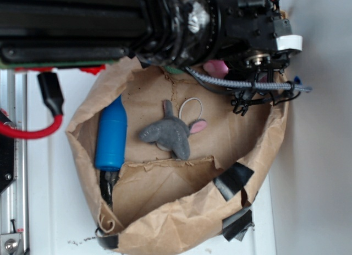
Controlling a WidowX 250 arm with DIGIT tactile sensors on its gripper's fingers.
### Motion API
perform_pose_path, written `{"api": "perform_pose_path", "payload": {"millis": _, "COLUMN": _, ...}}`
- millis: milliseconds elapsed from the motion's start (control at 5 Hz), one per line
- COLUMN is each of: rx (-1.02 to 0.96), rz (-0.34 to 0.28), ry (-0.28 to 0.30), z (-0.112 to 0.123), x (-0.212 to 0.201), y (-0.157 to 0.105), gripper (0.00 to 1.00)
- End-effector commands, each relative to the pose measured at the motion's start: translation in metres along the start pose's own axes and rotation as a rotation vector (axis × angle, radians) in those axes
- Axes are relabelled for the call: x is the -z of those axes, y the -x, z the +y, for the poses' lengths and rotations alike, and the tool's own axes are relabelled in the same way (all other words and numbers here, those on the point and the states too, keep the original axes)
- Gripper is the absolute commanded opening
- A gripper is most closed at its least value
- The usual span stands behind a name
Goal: Grab the pink bunny.
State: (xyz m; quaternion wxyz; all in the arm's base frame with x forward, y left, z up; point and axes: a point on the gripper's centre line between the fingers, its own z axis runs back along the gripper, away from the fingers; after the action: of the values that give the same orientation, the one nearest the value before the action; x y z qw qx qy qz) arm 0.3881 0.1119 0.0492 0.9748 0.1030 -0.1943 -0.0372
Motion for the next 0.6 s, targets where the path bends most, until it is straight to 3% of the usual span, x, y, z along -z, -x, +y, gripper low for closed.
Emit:
{"api": "perform_pose_path", "payload": {"millis": 0, "rx": 0.030, "rz": -0.078, "ry": 0.022, "z": 0.008, "x": -0.038, "y": -0.001, "gripper": 0.00}}
{"api": "perform_pose_path", "payload": {"millis": 200, "rx": 0.045, "rz": -0.085, "ry": 0.146, "z": 0.004, "x": -0.101, "y": 0.020, "gripper": 0.00}}
{"api": "perform_pose_path", "payload": {"millis": 400, "rx": 0.062, "rz": -0.077, "ry": 0.231, "z": 0.007, "x": -0.146, "y": 0.031, "gripper": 0.00}}
